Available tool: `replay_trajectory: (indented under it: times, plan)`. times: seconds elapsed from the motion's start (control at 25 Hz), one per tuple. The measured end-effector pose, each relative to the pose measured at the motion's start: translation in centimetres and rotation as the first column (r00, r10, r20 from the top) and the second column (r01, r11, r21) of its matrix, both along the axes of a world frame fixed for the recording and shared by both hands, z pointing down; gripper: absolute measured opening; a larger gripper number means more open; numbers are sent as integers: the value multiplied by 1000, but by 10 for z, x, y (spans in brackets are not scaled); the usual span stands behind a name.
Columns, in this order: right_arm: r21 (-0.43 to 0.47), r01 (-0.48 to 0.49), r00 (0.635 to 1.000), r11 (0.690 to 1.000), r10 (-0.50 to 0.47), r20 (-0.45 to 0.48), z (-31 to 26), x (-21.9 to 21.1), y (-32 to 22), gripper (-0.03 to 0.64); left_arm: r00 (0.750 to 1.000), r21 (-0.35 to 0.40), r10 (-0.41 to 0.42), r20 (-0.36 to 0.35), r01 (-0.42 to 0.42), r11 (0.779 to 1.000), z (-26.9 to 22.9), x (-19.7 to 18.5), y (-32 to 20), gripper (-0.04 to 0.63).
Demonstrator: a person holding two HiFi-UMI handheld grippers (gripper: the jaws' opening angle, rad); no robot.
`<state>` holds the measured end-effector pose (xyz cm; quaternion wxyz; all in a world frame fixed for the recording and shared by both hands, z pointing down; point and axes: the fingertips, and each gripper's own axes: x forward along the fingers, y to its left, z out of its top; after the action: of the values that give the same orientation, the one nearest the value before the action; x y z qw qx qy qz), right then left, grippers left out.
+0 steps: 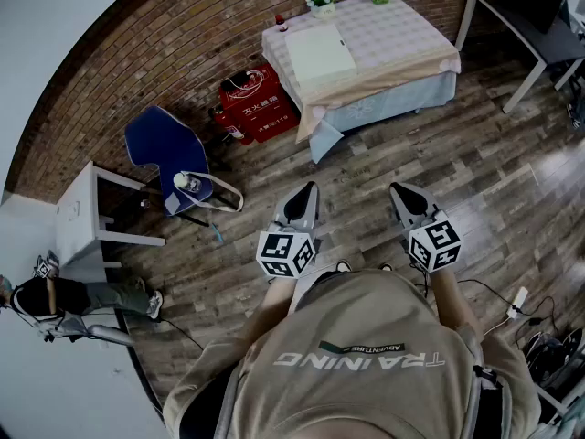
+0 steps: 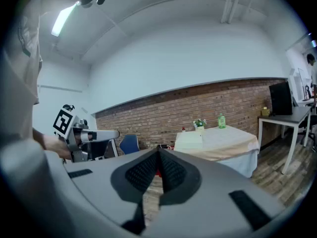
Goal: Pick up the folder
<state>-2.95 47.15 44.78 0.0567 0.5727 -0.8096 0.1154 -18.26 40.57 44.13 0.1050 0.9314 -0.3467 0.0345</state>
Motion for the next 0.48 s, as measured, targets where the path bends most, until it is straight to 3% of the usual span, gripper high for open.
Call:
replay_trajectory:
  times: [0.48]
  plan:
    - [-6, -15, 999, 1000, 15, 29, 14, -43, -47, 12, 996, -44, 79, 43, -77, 996, 24, -30, -48, 6]
